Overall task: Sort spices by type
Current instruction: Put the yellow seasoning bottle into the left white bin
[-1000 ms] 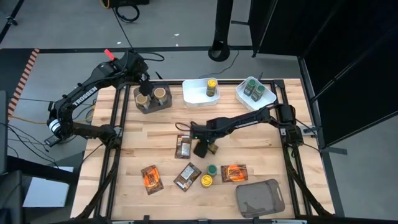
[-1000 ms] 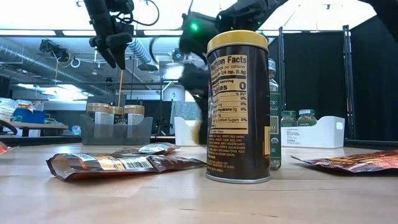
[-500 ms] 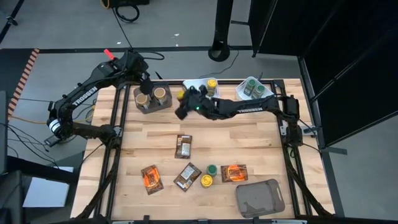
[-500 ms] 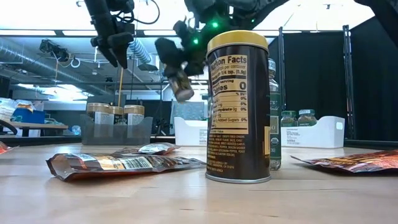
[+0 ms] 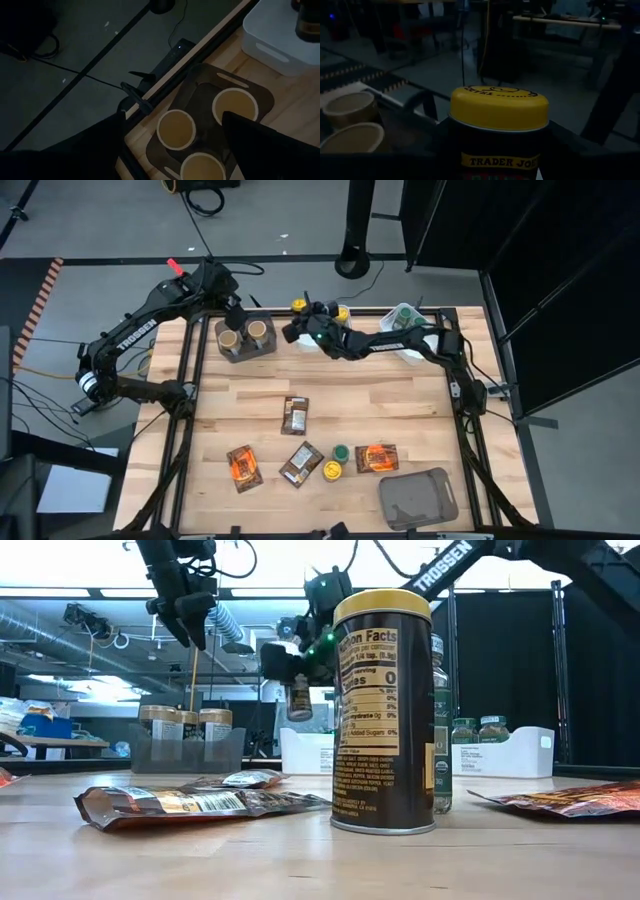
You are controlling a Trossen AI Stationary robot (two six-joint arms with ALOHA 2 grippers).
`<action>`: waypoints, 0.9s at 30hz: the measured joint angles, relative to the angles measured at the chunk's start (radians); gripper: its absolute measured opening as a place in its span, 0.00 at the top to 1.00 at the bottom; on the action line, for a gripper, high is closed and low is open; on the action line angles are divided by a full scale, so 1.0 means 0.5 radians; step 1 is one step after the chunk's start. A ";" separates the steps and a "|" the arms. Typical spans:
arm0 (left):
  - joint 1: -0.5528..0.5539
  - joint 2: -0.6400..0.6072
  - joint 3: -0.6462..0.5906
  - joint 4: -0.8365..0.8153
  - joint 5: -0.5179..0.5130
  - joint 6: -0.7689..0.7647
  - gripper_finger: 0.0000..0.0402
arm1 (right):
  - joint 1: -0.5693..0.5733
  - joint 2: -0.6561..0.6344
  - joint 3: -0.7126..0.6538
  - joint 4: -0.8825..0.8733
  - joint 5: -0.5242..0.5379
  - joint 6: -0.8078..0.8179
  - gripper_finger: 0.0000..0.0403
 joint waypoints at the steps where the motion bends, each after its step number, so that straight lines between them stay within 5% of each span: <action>1: 0.000 0.000 0.000 0.000 0.000 0.000 0.16 | -0.007 0.016 0.003 0.031 0.015 0.029 0.48; 15: 0.000 0.000 0.000 0.007 0.000 0.002 0.16 | -0.069 0.217 0.001 0.048 0.097 0.246 0.48; 27: 0.000 -0.001 0.000 0.006 0.001 0.002 0.16 | -0.051 0.251 0.004 0.247 0.113 0.120 0.48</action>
